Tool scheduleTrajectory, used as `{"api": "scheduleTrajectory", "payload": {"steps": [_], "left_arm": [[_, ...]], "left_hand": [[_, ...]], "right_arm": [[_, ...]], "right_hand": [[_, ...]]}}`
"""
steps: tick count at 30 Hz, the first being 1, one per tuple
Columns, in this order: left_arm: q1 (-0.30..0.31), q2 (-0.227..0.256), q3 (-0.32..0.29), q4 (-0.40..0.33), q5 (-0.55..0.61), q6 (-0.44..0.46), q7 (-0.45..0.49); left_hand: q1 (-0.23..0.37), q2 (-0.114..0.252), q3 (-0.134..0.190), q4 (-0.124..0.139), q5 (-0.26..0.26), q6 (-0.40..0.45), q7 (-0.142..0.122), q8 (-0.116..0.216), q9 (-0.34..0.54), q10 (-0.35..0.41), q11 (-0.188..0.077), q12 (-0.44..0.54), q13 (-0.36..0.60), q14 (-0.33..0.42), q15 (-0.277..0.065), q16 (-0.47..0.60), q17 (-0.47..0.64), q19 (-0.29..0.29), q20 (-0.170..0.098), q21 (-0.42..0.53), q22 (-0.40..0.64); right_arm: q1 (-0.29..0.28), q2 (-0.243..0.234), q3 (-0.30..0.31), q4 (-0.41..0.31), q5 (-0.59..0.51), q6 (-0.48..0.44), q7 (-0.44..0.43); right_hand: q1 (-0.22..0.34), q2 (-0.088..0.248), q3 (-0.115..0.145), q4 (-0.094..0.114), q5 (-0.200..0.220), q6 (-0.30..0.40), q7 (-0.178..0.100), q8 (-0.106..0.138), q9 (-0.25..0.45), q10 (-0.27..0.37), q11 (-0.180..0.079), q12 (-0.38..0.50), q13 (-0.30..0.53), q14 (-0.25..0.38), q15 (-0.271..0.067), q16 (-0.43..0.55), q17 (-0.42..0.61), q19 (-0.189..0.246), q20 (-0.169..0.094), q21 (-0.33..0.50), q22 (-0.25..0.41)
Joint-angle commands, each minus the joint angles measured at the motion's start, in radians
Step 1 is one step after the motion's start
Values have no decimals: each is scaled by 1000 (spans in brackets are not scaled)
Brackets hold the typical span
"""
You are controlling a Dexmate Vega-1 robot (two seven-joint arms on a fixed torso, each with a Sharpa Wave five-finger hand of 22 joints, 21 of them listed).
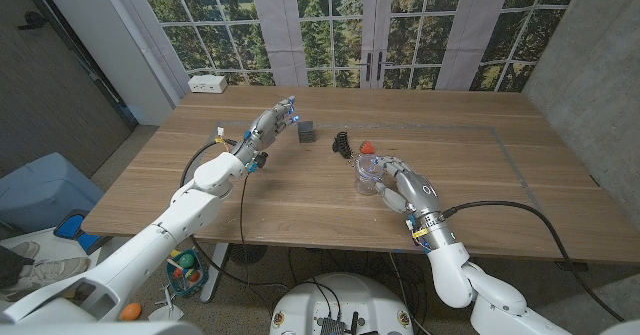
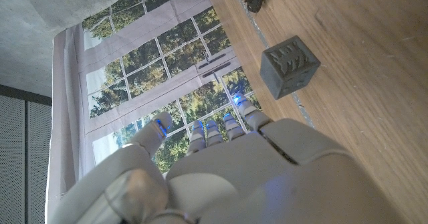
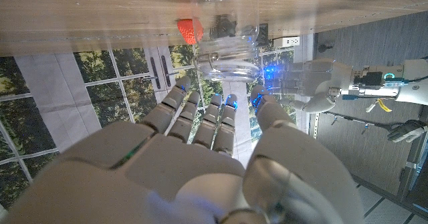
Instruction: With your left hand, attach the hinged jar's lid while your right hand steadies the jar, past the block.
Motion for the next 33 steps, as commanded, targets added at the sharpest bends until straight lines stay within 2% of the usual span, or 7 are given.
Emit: {"api": "scheduleTrajectory", "payload": {"steps": [1, 6, 15, 22, 24, 27, 33], "left_arm": [[15, 8, -4, -18, -2, 7, 8], [18, 9, -3, -20, -1, 4, 8], [20, 8, -3, -15, -2, 4, 7], [21, 12, -3, -13, 5, 4, 11], [21, 15, -2, -15, 11, 7, 15], [21, 33, 4, -34, 48, 27, 41], [21, 76, 25, -96, 175, 87, 128]], "left_hand": [[11, 53, 5, -3, 4, 9, -5, 1, 4, 7, -6, 0, 2, 2, -80, 6, 4, 9, -67, -5, 5], [11, 53, 5, -3, 3, 9, -5, 0, 4, 7, -6, 0, 2, 2, -80, 6, 4, 9, -66, -6, 5], [12, 53, 4, -3, 3, 10, -3, 1, 4, 10, -2, 0, 2, 2, -80, 5, 4, 10, -66, -8, 5], [20, 48, 6, -16, 2, 19, 0, 4, 4, 25, -8, 5, 2, 10, -75, 5, 0, 13, -57, -9, 5], [35, 50, 15, -35, -1, 32, 5, 7, 5, 38, -4, 8, 2, 16, -71, 4, -3, 17, -49, -11, 4], [104, 53, 56, -120, -11, 63, 2, 11, 5, 62, -11, 7, 3, 37, -48, 1, -4, 36, -28, -16, 3], [171, 38, 76, -212, -3, 139, -11, 25, 7, 104, -17, 13, 4, 76, -38, 4, -5, 58, -10, -17, 3]], "right_arm": [[26, 1, -42, 5, -26, -51, 18], [37, -5, -53, 7, -28, -55, 24], [52, -2, -77, 6, -43, -112, 60], [63, -8, -93, -2, -43, -156, 101], [64, -10, -95, -6, -39, -163, 110], [71, -13, -101, -1, -34, -162, 115], [77, -14, -106, 4, -29, -159, 105]], "right_hand": [[11, 1, -4, 2, 6, -6, -11, 1, 3, -3, -7, -1, 2, -6, -131, -4, 0, 6, -22, -6, 2], [23, 3, -5, 0, 9, 0, -23, 2, 3, 4, -17, -1, 2, -10, -134, -5, 0, 3, -24, -9, 2], [91, 22, 3, -1, 28, 72, -60, 21, 3, 73, -46, 12, 3, -18, -162, -4, 0, 1, -44, -23, 3], [117, 22, 3, -1, 34, 110, -59, 30, 3, 103, -43, 16, 3, -16, -166, -1, -1, 2, -49, -27, 3], [121, 21, 2, -1, 35, 116, -58, 31, 3, 109, -43, 17, 3, -15, -166, -1, -1, 3, -49, -28, 3], [125, 18, 0, -1, 35, 120, -53, 31, 3, 111, -39, 16, 3, -13, -164, 0, -1, 6, -47, -28, 3], [130, 13, -5, 0, 35, 115, -51, 26, 3, 106, -33, 11, 4, -10, -162, 2, -2, 11, -44, -28, 3]]}}
